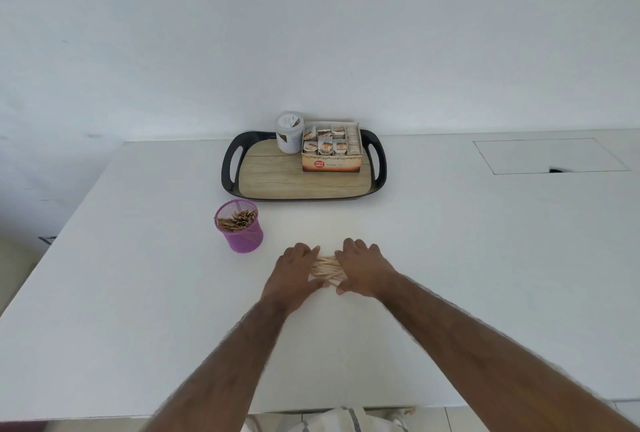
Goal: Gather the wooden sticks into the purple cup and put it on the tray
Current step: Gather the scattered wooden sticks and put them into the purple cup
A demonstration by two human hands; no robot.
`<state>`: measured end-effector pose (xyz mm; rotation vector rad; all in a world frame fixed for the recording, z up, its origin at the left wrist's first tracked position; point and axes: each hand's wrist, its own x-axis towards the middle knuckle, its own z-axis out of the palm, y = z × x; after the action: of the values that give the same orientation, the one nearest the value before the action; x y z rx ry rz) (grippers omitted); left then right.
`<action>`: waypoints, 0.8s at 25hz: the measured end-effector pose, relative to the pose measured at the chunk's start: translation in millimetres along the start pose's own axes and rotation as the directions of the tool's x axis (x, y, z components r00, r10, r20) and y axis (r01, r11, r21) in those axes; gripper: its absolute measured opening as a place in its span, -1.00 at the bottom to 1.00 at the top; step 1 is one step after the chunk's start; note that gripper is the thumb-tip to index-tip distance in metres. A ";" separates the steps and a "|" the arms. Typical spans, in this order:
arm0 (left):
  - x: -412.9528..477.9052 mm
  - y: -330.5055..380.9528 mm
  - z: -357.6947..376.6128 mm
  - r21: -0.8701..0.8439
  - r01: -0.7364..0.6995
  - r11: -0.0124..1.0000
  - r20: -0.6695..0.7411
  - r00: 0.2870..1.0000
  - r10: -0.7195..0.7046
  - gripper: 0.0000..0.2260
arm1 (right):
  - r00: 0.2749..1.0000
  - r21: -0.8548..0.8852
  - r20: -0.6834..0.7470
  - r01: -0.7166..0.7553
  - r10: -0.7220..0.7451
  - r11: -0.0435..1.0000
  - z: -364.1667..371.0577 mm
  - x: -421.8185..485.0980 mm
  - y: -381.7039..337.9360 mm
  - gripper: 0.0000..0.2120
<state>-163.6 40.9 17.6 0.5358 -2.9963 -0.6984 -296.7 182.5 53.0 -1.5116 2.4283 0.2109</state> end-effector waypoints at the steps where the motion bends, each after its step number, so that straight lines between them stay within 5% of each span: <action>1: 2.6 0.4 -2.3 0.010 0.002 1.000 -0.004 1.000 -0.002 -0.41 | 1.000 -0.015 -0.031 0.001 -0.002 1.000 -0.7 2.2 -1.4 -0.46; 7: 13.5 6.0 -4.6 0.079 -0.024 0.997 -0.050 0.998 0.028 -0.77 | 0.990 -0.053 -0.142 -0.018 0.010 0.998 6.5 4.2 -9.5 -0.75; 20: 20.8 -0.7 2.6 0.211 -0.146 0.967 -0.067 0.984 0.163 -0.86 | 0.958 -0.095 -0.276 0.051 -0.076 0.994 20.4 10.8 -6.8 -0.85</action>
<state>-183.2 34.5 13.7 0.3214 -3.0063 -0.3493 -292.0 175.6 30.4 -1.7612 2.6094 0.0953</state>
